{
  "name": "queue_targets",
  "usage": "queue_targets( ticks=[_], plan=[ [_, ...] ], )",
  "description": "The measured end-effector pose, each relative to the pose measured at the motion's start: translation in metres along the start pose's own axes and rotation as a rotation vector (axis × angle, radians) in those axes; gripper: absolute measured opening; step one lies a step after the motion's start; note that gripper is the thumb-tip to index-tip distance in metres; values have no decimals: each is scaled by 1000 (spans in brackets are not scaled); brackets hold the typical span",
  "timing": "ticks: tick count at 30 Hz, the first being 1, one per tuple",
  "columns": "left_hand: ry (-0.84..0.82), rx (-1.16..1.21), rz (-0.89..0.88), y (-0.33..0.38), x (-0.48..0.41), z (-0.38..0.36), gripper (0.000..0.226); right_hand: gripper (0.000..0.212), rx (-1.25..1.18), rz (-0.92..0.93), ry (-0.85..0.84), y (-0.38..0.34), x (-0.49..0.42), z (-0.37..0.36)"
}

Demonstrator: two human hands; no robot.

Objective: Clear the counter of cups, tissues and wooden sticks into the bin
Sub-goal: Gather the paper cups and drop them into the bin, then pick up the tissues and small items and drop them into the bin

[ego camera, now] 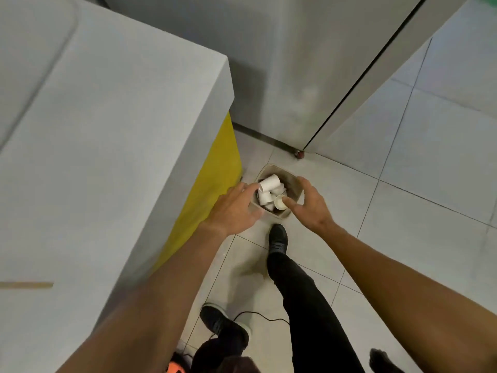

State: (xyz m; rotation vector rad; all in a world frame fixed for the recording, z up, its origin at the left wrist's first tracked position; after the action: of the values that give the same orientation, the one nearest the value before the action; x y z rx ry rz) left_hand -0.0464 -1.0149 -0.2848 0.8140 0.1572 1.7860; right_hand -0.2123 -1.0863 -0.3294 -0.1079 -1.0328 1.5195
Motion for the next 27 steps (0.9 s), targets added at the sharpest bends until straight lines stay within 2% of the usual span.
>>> queue_targets(
  ticks=[8, 14, 18, 27],
  plan=[
    [267, -36, -252, 41, 125, 85, 62, 67, -96, 275, 235, -99, 122, 32],
    [506, -36, -365, 28, 253, 165, 61, 59, -238, 545, 398, -209, 225, 44],
    [646, -47, -336, -5, 331, 203, 56, 54, -300, 680, 364, -271, 274, 20],
    [841, -89, -26, -134, 463, 233, 59, 48, -235, 903, 91, -366, 359, -89]
  ],
)
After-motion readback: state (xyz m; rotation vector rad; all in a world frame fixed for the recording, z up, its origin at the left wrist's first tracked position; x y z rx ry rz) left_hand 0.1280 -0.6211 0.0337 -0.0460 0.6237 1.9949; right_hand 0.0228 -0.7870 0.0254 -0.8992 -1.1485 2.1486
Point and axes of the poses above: each hand's wrist, its own x-axis away from the middle knuckle, its own z-axis out of the back of the hand, y = z × x, the point moved 10 cm from there along -x, towards the middle knuckle, and after that the axes turned 6 degrees about y, right-handed, at the moved point
